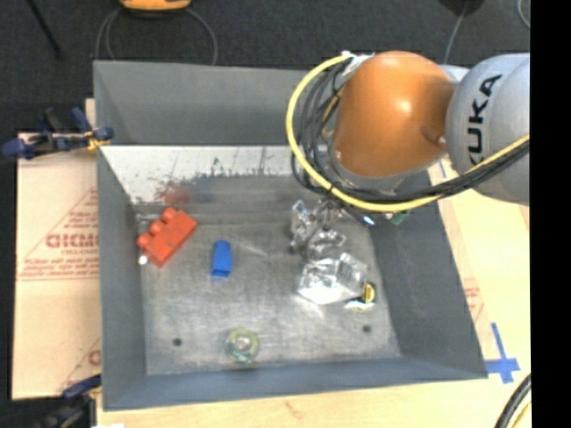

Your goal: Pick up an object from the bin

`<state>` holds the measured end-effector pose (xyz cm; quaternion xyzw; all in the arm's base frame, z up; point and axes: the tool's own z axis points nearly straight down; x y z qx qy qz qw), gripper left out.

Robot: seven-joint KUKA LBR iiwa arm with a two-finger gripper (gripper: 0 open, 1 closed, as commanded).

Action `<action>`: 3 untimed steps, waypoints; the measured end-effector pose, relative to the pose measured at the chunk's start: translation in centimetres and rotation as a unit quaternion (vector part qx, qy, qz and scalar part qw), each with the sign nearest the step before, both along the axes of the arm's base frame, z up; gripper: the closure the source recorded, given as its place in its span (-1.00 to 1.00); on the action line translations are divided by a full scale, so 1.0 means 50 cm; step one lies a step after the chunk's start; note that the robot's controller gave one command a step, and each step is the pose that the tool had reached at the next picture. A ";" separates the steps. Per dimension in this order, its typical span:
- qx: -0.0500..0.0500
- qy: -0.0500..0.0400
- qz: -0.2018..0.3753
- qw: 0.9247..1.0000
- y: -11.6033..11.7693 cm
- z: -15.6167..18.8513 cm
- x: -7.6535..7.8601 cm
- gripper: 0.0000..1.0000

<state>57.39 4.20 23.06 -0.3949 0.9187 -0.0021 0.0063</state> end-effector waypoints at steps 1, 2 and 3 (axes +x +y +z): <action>-0.001 0.012 -0.042 0.999 -0.016 -0.202 -0.162 1.00; 0.000 0.006 -0.042 0.999 -0.016 -0.193 -0.152 -1.00; 0.001 0.005 0.029 1.000 0.129 -0.250 -0.083 -1.00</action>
Offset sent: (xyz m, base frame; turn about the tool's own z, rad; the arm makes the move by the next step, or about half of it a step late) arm -0.0770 -0.0074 -0.0967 0.0845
